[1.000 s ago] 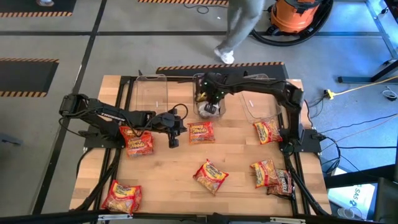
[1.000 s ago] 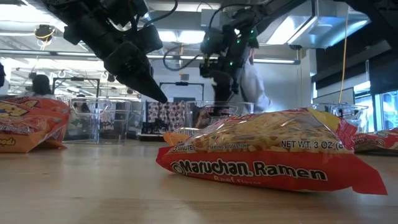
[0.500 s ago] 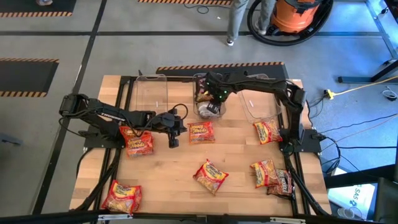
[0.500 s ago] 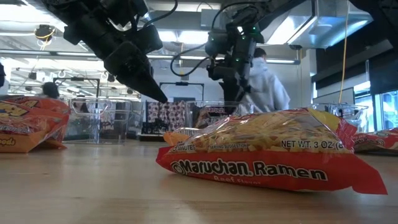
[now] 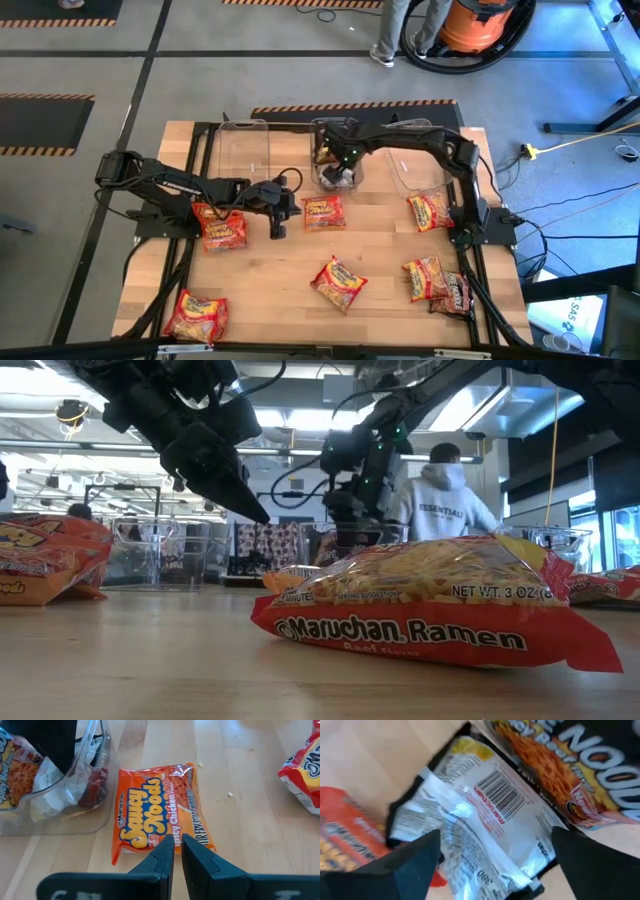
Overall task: Sort Maruchan noodles
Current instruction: Put the top black noodle pack into the middle transparent bin
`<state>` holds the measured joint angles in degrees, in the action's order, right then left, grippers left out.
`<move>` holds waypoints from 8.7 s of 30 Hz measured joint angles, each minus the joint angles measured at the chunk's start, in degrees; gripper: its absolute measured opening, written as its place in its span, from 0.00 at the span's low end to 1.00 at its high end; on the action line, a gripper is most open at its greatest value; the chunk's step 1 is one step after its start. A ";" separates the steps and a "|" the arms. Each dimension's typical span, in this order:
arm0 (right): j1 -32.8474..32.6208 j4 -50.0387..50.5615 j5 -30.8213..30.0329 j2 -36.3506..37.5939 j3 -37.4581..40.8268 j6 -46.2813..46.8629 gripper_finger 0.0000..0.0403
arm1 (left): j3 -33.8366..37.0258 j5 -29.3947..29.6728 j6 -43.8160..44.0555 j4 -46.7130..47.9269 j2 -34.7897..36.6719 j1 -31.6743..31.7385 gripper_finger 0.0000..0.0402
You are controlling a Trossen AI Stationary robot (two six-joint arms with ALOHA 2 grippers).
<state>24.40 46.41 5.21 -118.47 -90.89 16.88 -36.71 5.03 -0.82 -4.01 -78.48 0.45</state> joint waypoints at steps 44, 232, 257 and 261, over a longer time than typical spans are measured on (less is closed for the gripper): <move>-0.04 -3.50 2.40 -2.88 0.08 -6.41 0.03 | 0.00 0.19 -2.91 -0.35 0.00 0.02 0.07; -8.03 -8.75 -6.89 23.91 6.14 -16.73 0.21 | -2.91 34.70 33.44 5.73 -5.25 -33.14 0.32; -1.86 -11.33 -3.10 4.80 6.25 -24.51 0.21 | -2.91 34.28 33.31 4.59 -5.27 -33.09 0.32; -1.88 -12.77 -3.12 4.08 6.23 -24.72 0.22 | -2.91 34.26 33.29 4.57 -5.27 -33.09 0.32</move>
<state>22.52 33.64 2.10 -114.39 -84.66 -7.85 -39.62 39.29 32.47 0.56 -83.74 -32.64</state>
